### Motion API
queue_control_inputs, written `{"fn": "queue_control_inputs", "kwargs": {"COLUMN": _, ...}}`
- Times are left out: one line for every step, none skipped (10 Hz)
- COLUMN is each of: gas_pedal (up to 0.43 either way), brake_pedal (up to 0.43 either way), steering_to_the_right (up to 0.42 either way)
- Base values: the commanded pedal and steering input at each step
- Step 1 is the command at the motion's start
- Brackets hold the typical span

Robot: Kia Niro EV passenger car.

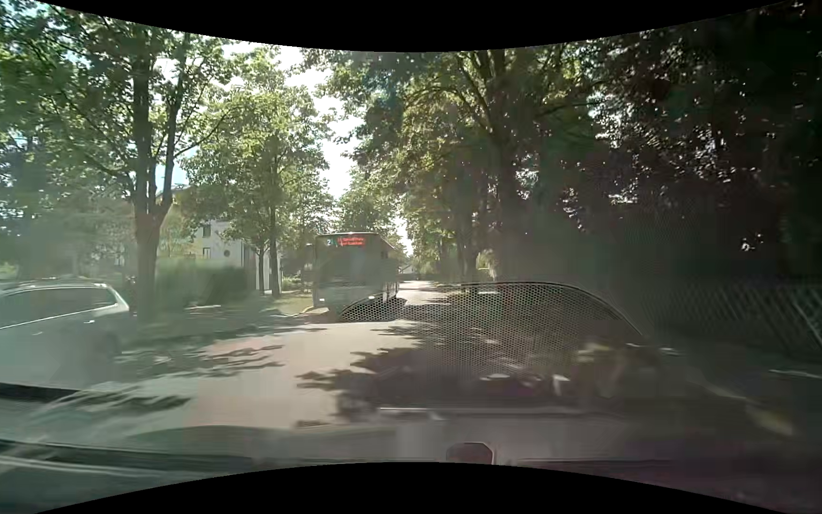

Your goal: Follow the waypoints while adhering to traffic rules and regulations

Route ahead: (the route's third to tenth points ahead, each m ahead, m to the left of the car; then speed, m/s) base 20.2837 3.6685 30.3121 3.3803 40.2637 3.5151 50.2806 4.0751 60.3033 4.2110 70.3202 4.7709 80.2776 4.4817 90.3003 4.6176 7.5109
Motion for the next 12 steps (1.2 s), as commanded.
{"fn": "queue_control_inputs", "kwargs": {"gas_pedal": 0.000, "brake_pedal": 0.006, "steering_to_the_right": -0.009}}
{"fn": "queue_control_inputs", "kwargs": {"gas_pedal": 0.000, "brake_pedal": 0.006, "steering_to_the_right": -0.009}}
{"fn": "queue_control_inputs", "kwargs": {"gas_pedal": 0.000, "brake_pedal": 0.006, "steering_to_the_right": -0.010}}
{"fn": "queue_control_inputs", "kwargs": {"gas_pedal": 0.000, "brake_pedal": 0.006, "steering_to_the_right": -0.010}}
{"fn": "queue_control_inputs", "kwargs": {"gas_pedal": 0.000, "brake_pedal": 0.006, "steering_to_the_right": -0.009}}
{"fn": "queue_control_inputs", "kwargs": {"gas_pedal": 0.000, "brake_pedal": 0.006, "steering_to_the_right": -0.010}}
{"fn": "queue_control_inputs", "kwargs": {"gas_pedal": 0.000, "brake_pedal": 0.006, "steering_to_the_right": -0.010}}
{"fn": "queue_control_inputs", "kwargs": {"gas_pedal": 0.000, "brake_pedal": 0.006, "steering_to_the_right": -0.009}}
{"fn": "queue_control_inputs", "kwargs": {"gas_pedal": 0.000, "brake_pedal": 0.006, "steering_to_the_right": -0.010}}
{"fn": "queue_control_inputs", "kwargs": {"gas_pedal": 0.000, "brake_pedal": 0.006, "steering_to_the_right": -0.010}}
{"fn": "queue_control_inputs", "kwargs": {"gas_pedal": 0.000, "brake_pedal": 0.006, "steering_to_the_right": -0.011}}
{"fn": "queue_control_inputs", "kwargs": {"gas_pedal": 0.000, "brake_pedal": 0.006, "steering_to_the_right": -0.012}}
